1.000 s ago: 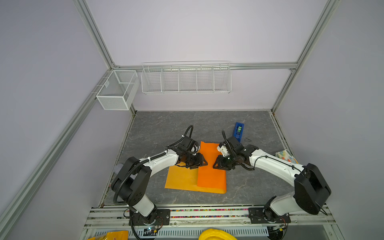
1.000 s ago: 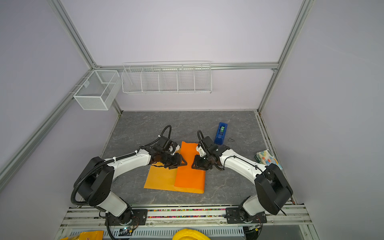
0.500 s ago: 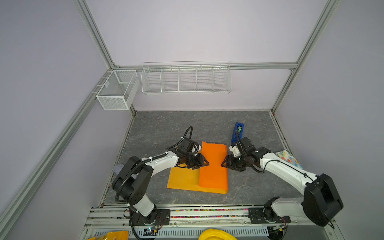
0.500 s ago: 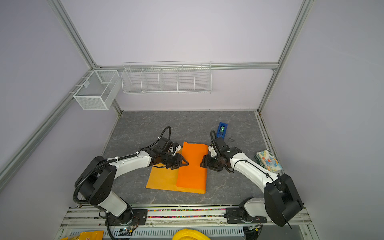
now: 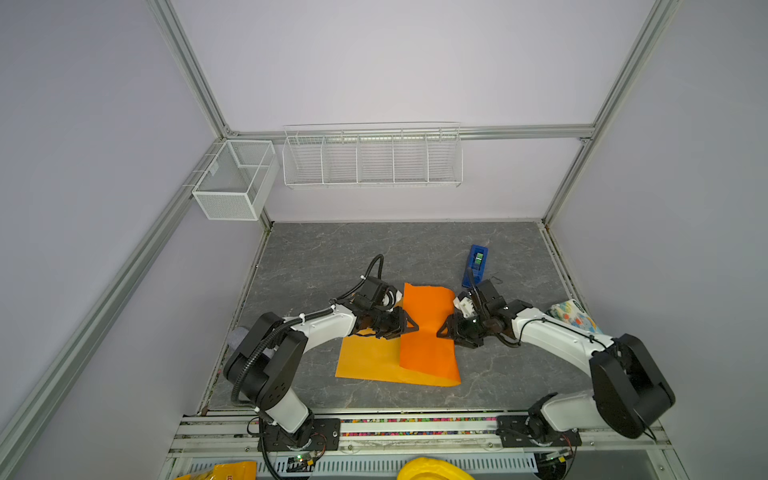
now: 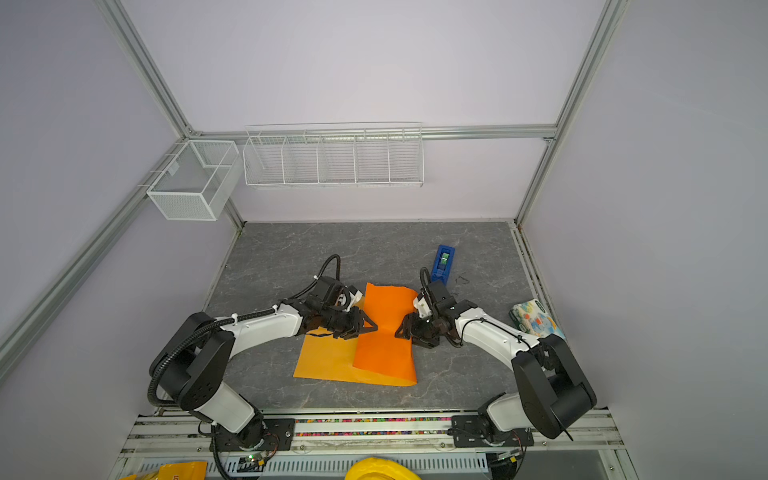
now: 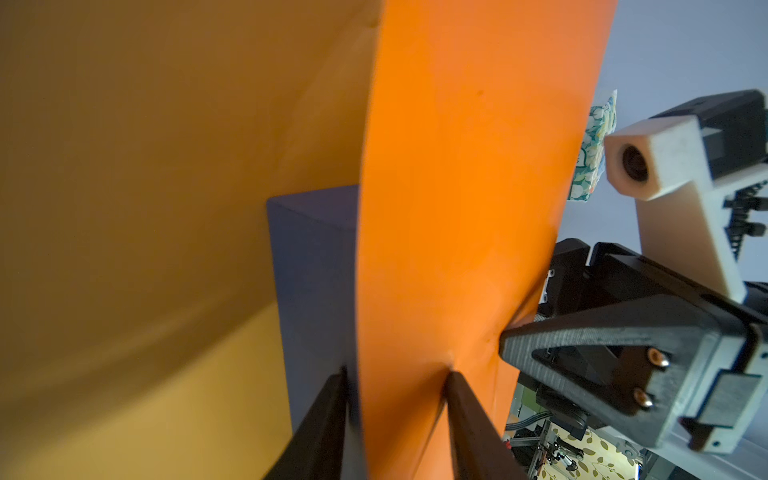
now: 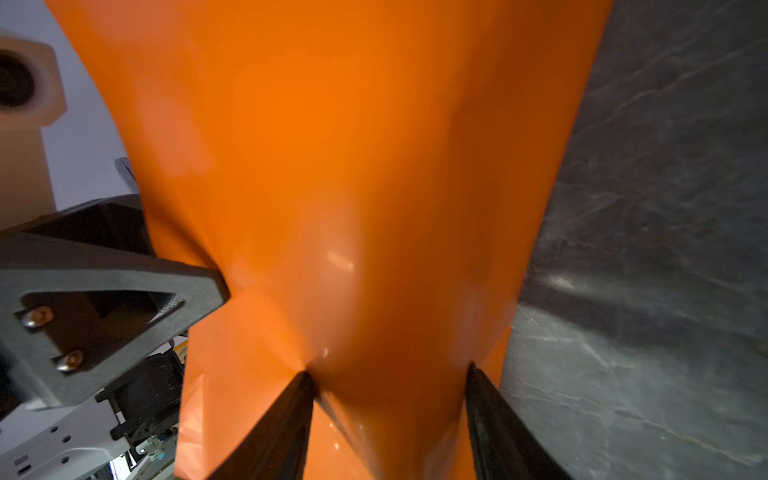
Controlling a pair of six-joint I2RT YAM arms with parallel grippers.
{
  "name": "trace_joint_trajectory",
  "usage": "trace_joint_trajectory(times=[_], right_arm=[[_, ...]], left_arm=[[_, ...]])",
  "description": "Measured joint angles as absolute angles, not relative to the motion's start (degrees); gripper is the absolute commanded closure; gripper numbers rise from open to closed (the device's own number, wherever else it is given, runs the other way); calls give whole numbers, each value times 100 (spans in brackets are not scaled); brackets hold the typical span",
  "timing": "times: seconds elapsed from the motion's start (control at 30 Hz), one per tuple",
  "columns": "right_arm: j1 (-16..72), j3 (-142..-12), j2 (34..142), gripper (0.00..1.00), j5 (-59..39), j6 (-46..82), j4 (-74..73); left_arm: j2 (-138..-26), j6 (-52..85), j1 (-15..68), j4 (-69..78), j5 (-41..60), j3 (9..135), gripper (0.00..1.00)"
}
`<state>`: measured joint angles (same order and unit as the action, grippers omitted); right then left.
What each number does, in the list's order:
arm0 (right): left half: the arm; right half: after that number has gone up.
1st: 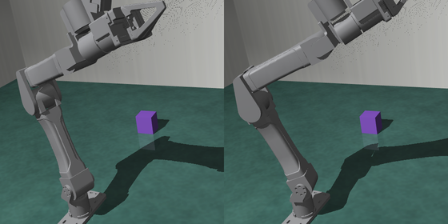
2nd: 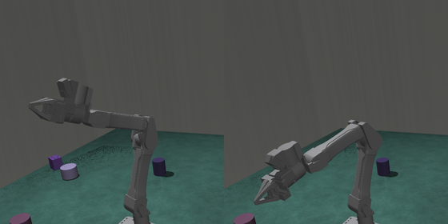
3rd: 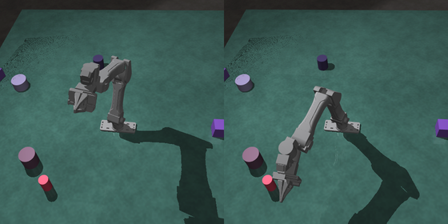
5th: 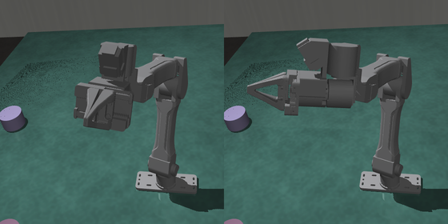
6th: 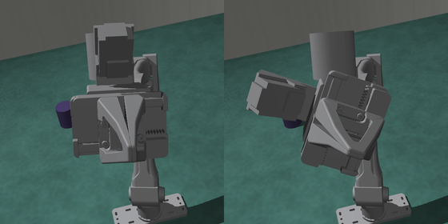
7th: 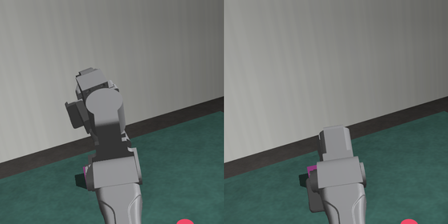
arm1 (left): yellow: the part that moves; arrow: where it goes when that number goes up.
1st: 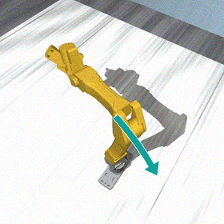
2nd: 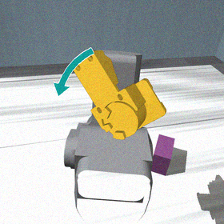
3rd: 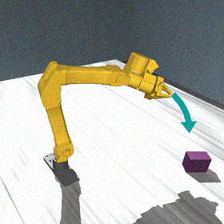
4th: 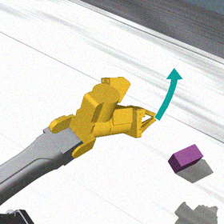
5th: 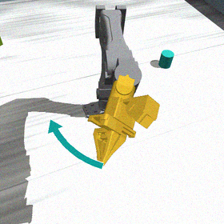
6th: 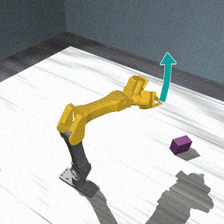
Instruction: Wrap the gift box in paper
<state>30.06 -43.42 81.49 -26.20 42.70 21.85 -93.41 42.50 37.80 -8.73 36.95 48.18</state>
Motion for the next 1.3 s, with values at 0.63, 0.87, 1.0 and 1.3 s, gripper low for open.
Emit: trace_joint_trajectory(times=[0.63, 0.87, 1.0, 1.3], right_arm=[[2950, -5358, 9115, 30, -1979, 4480, 1796], [2759, -5374, 8954, 28, -1898, 4032, 2228], [2744, -5374, 9002, 29, -2071, 3931, 2211], [2672, -5402, 9190, 30, -2375, 3828, 2185]], left_arm=[[-10127, 3636, 3124, -1461, 3522, 6016, 63], [-10092, 3815, 3166, -947, 3870, 5680, 62], [-10092, 3994, 3166, -591, 4042, 5492, 61], [-10068, 4200, 3166, -89, 4106, 5218, 61]])
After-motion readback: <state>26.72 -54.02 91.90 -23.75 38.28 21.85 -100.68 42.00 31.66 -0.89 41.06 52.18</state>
